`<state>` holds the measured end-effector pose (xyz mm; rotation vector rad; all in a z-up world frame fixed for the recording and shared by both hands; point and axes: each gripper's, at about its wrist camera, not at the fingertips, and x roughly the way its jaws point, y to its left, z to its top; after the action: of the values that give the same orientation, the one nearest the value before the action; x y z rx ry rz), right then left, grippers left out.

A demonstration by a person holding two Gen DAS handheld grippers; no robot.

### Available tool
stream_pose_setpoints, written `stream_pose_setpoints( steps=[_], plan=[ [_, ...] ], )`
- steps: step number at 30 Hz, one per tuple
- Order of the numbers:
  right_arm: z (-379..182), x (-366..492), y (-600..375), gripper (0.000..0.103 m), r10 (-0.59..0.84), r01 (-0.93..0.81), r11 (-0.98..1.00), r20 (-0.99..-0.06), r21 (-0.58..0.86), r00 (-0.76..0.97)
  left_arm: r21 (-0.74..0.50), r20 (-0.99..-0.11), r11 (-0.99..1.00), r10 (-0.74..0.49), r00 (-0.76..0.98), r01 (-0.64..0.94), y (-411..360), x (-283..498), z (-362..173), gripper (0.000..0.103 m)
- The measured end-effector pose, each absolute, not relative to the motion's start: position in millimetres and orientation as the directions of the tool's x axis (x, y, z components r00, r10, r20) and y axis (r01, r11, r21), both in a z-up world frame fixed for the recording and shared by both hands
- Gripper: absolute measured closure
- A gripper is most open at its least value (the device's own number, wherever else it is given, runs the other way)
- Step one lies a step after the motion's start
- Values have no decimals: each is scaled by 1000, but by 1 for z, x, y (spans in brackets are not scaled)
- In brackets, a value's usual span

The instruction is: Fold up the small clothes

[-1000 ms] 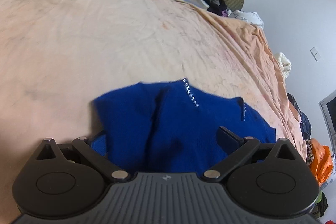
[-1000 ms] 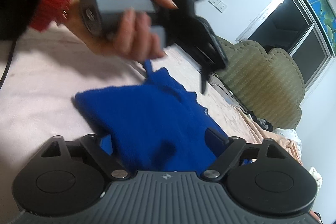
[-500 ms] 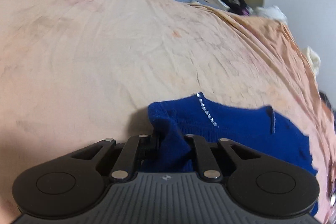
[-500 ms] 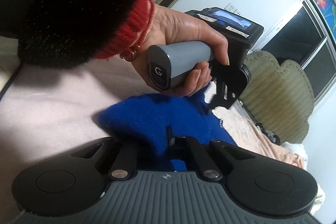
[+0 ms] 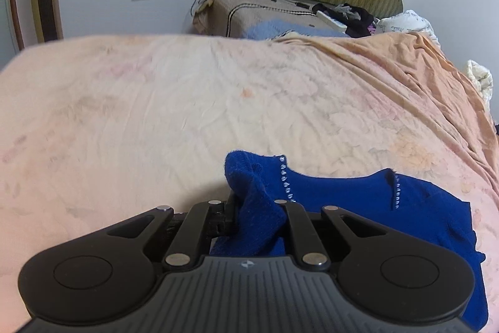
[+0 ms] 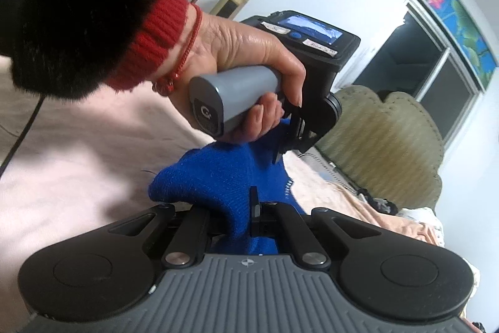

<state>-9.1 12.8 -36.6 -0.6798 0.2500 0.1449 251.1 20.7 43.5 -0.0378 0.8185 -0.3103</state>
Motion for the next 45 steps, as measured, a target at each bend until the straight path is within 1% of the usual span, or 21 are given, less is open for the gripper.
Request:
stream_pose_setpoints(
  steps=[4, 10, 20, 27, 32, 37, 43, 45],
  plan=[
    [-28, -21, -8, 100, 40, -179, 805, -249, -566, 968, -109, -697, 958, -263, 667, 264, -2, 239, 63, 94],
    [-11, -32, -57, 101, 14, -122, 882, -234, -454, 972, -54, -672, 956, -247, 698, 288, -44, 224, 82, 94],
    [-8, -45, -144, 100, -19, -33, 981, -264, -189, 964, 37, -663, 928, -255, 704, 372, -135, 207, 85, 94],
    [-17, -43, -205, 100, -19, 28, 999, -312, 27, 950, 85, -671, 901, -264, 693, 426, -194, 200, 71, 94],
    [-32, -43, -248, 100, 1, 81, 973, -355, 217, 935, 99, -696, 887, -262, 668, 451, -231, 200, 50, 94],
    [-47, -45, -279, 100, 1, 138, 930, -378, 341, 926, 137, -702, 861, -264, 661, 490, -266, 193, 35, 94],
    [-66, -43, -305, 99, 72, 161, 853, -417, 496, 906, 144, -747, 832, -263, 611, 535, -298, 197, 9, 92],
    [-74, -44, -313, 95, 108, 163, 819, -426, 551, 898, 116, -754, 828, -286, 591, 549, -302, 199, 6, 92]
  ],
)
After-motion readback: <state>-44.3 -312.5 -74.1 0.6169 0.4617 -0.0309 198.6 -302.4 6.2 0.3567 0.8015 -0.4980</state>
